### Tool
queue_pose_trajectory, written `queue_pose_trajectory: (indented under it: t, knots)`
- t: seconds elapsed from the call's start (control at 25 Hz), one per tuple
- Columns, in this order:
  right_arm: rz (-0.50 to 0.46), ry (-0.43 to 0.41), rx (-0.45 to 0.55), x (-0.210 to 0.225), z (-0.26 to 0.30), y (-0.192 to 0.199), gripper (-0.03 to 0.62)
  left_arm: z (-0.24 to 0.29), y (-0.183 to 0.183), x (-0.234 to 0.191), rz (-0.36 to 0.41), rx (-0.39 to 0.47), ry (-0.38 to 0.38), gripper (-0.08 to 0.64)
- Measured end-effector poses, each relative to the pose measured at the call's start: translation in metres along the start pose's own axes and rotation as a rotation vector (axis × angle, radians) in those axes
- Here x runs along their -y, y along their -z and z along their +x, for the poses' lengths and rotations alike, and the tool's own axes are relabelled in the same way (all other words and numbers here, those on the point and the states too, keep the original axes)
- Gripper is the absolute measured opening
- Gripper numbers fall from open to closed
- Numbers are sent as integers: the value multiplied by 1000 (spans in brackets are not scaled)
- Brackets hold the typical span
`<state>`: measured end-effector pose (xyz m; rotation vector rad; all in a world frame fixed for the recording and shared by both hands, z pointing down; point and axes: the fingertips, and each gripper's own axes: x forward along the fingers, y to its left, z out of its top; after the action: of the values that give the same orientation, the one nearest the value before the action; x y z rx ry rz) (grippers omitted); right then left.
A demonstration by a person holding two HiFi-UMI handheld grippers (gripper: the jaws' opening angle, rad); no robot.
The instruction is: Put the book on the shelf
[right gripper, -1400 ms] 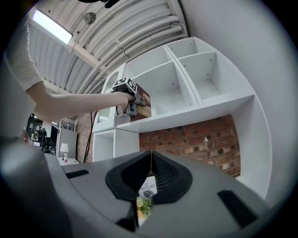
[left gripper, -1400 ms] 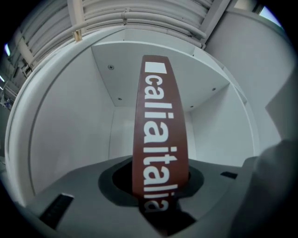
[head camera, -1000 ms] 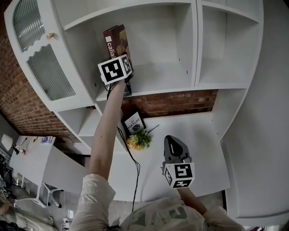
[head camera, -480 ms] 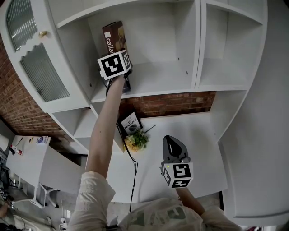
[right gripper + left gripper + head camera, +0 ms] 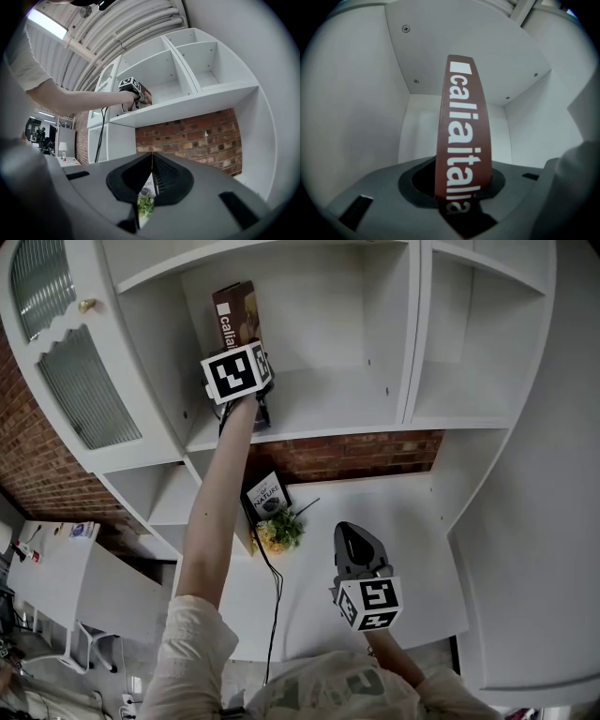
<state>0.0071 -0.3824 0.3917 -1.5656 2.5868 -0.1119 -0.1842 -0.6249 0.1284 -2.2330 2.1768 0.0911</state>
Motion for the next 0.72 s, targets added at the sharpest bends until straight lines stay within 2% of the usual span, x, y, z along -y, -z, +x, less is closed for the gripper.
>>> queue_pose_trajectory:
  t: [0.16, 0.24, 0.32, 0.44, 0.56, 0.72]
  knots:
    - [13, 13, -2, 4, -3, 0, 17, 1, 0, 0, -50, -3, -9, 158]
    - [21, 17, 0, 6, -6, 0, 17, 0, -3, 5, -72, 14, 10, 173]
    - [30, 14, 1, 6, -10, -2, 17, -7, -7, 7, -72, 22, 13, 182]
    - [34, 4, 11, 2, -13, -6, 17, -19, -17, 9, -58, 47, 10, 199]
    - [34, -10, 15, -4, -16, -11, 17, -33, -34, 12, -10, 86, 4, 212]
    - [27, -37, 20, -13, -24, -17, 17, -70, -64, 21, 55, 209, 13, 212]
